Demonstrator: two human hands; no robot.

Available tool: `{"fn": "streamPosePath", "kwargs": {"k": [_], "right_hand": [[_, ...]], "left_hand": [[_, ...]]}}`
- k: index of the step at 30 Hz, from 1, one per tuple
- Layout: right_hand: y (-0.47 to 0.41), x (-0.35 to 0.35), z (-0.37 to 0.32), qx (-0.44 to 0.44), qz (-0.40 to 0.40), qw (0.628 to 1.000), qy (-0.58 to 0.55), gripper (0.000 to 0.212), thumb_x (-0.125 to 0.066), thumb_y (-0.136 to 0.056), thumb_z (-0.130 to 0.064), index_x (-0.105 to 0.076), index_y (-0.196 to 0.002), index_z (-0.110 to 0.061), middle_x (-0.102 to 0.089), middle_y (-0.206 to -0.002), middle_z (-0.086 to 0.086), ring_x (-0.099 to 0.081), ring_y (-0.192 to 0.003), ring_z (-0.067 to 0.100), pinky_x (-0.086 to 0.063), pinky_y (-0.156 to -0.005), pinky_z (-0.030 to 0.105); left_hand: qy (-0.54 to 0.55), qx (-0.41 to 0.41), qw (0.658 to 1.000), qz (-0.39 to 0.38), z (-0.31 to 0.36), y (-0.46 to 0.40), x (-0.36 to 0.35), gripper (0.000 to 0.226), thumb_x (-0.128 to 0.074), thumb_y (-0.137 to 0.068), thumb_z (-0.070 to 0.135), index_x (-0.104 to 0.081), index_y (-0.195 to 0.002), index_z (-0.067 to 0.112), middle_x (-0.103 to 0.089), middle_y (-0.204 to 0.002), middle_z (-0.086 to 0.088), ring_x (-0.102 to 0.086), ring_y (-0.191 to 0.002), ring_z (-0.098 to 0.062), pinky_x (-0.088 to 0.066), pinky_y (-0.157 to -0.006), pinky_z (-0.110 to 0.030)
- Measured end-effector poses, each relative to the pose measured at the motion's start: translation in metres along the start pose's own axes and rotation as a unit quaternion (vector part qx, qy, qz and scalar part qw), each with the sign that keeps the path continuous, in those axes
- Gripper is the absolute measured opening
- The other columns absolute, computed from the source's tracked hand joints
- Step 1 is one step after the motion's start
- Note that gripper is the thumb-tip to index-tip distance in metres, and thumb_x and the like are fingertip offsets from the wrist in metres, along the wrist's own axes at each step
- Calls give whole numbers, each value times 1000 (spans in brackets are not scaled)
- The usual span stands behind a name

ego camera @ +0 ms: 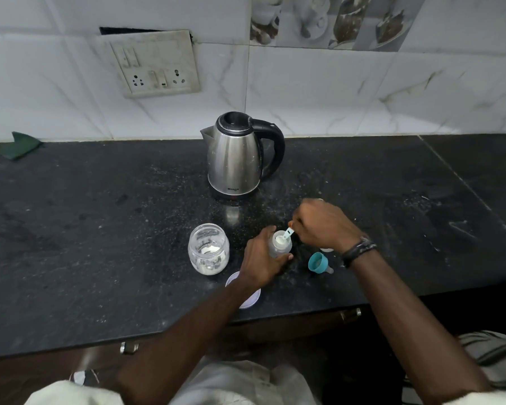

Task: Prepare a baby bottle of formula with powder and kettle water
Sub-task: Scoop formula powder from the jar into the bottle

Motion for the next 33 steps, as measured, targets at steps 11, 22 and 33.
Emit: {"fn": "streamPosePath", "kwargs": {"k": [11, 22, 33], "right_hand": [[-8, -12, -14, 20, 12, 1000, 11, 24, -66, -77, -26, -53, -58, -19, -65, -69, 0, -62, -67, 27, -46, -56, 34], [-4, -20, -12, -9, -13, 998, -64, 32, -72, -80, -34, -52, -57, -23, -69, -76, -3, -65, -73, 20, -56, -69, 40], [-7, -18, -12, -41, -22, 995, -90, 27, -75, -74, -23, -58, -53, -20, -68, -68, -5, -67, -70, 20, -56, -66, 38]], "left_hand": [[-2, -42, 999, -17, -4, -3, 3, 59, -84, -67, 38, -63, -117, 15, -75, -100, 1, -70, -90, -18, -56, -80, -39], [2, -63, 998, -20, -2, -3, 5, 56, -79, -68, 39, -64, -115, 14, -75, -101, 0, -70, -89, -18, -56, -79, -43], [9, -78, 997, -21, -4, -4, 4, 59, -79, -69, 40, -63, -117, 12, -75, -102, 0, -70, -90, -17, -56, -80, -42]]}}
Point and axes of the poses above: each hand's wrist, its own y-axis away from the middle knuckle, its own x-axis out of the back of the hand, z = x × y, the point moved 5 cm from there along -y, towards the middle knuckle
